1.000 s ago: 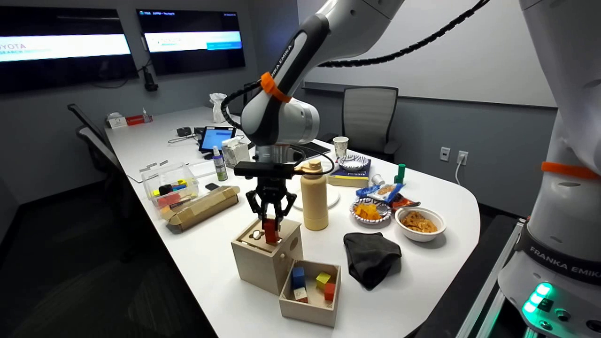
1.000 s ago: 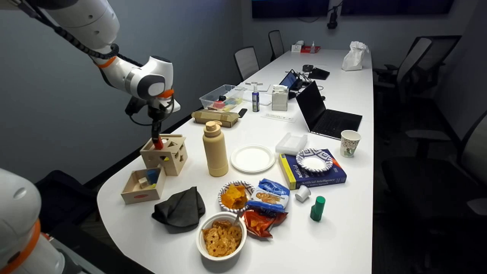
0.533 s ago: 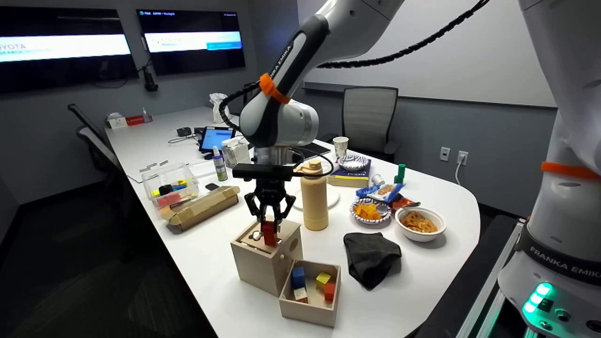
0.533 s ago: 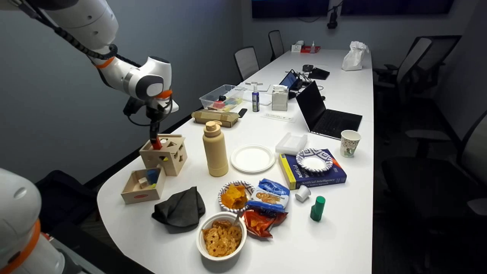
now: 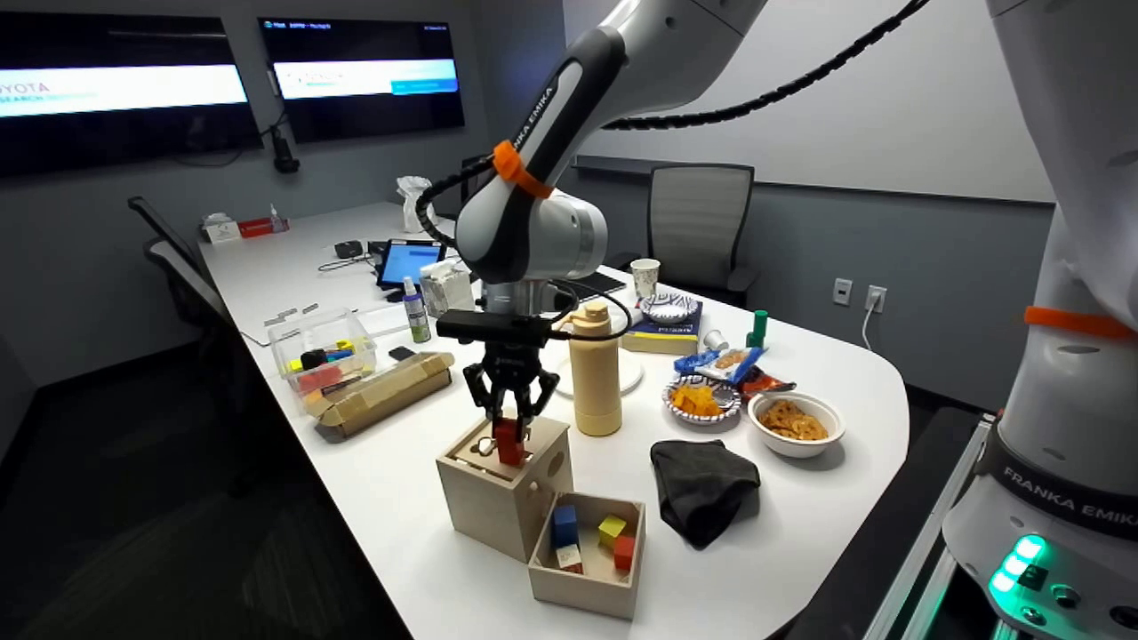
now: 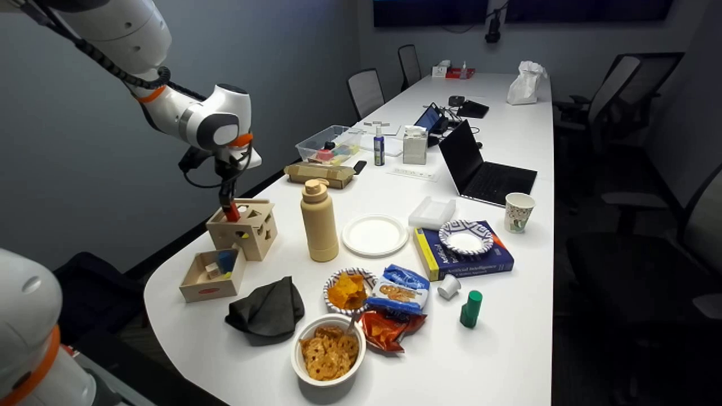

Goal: Remove the orange cube from the wooden box and put it inside the shape sorter

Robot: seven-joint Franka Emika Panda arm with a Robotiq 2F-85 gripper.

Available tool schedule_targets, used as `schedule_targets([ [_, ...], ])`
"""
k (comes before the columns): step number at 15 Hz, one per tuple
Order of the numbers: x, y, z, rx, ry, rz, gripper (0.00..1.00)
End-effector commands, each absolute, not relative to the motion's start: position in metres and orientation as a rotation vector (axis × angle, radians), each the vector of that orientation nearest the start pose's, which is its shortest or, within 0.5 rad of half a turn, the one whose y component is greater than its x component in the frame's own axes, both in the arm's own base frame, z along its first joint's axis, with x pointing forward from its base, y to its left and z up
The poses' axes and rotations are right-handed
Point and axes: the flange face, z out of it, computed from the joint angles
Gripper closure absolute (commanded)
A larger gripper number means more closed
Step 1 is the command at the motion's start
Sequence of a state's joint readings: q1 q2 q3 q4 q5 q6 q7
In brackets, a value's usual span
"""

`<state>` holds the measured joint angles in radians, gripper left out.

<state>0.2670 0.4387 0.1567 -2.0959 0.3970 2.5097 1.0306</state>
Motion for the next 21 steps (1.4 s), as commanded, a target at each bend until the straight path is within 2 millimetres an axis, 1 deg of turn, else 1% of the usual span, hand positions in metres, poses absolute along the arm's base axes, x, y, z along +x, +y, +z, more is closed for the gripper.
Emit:
schedule_targets([
  [1, 0.517, 0.231, 0.199, -2.542, 1.428, 0.291, 0.92],
  [5, 0.505, 0.228, 0.197, -2.502, 1.473, 0.276, 0.92],
  [9, 0.493, 0.227, 0.202, -2.471, 1.508, 0.223, 0.92],
  [13, 0.481, 0.222, 0.192, -2.468, 1.542, 0.224, 0.92],
  [15, 0.479, 0.221, 0.187, -2.473, 1.548, 0.226, 0.92],
  [16, 0.479, 0.222, 0.186, -2.474, 1.546, 0.225, 0.89],
  [17, 0.479, 0.222, 0.185, -2.475, 1.545, 0.224, 0.42],
  [18, 0.479, 0.221, 0.184, -2.477, 1.543, 0.223, 0.4],
  [19, 0.479, 0.223, 0.184, -2.478, 1.537, 0.225, 0.34],
  [21, 0.48, 0.223, 0.185, -2.479, 1.528, 0.225, 0.19],
])
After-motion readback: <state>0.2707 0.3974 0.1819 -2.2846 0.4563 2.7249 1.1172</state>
